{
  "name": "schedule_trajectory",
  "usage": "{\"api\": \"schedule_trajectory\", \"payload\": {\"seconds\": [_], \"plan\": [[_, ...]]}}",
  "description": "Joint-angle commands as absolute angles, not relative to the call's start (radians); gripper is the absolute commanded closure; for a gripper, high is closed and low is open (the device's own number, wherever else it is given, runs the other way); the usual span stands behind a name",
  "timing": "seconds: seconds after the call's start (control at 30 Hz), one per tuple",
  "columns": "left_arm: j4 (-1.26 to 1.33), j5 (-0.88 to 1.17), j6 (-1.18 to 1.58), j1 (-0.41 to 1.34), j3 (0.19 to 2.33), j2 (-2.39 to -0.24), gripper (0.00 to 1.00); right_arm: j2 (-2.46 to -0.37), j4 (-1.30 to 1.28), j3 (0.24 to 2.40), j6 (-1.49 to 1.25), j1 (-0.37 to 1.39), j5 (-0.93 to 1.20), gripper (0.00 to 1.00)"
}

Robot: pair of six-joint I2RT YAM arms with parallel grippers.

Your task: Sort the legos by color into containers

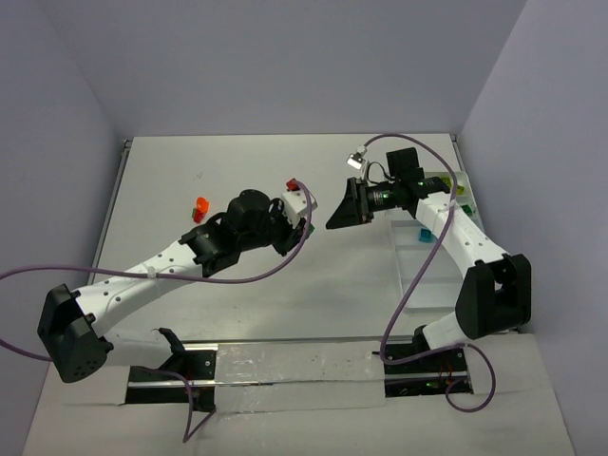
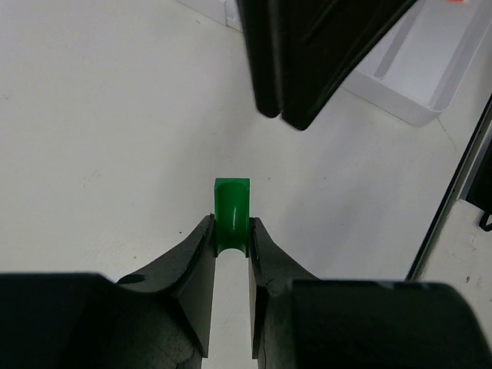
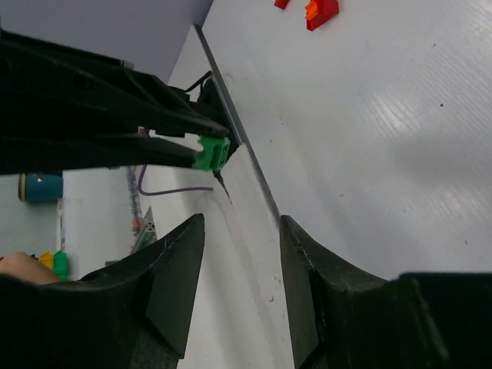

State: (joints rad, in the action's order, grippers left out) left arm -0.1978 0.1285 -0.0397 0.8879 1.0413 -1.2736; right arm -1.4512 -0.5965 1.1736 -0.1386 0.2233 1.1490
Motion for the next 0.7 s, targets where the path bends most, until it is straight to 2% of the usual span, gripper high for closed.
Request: {"api": "schedule_trajectory", "payload": {"seconds": [0.0, 0.67], "plan": [[-0.143, 0.08, -0.094, 0.918, 1.05, -1.262, 1.0, -1.481, -0.477, 1.196, -0.241, 0.265, 1.175, 0.48], [-0.14, 0.088, -0.126, 0.959, 1.06, -1.284, 1.0, -1.514, -0.497, 1.236, -0.216, 0.374, 1.132, 0.51]]}}
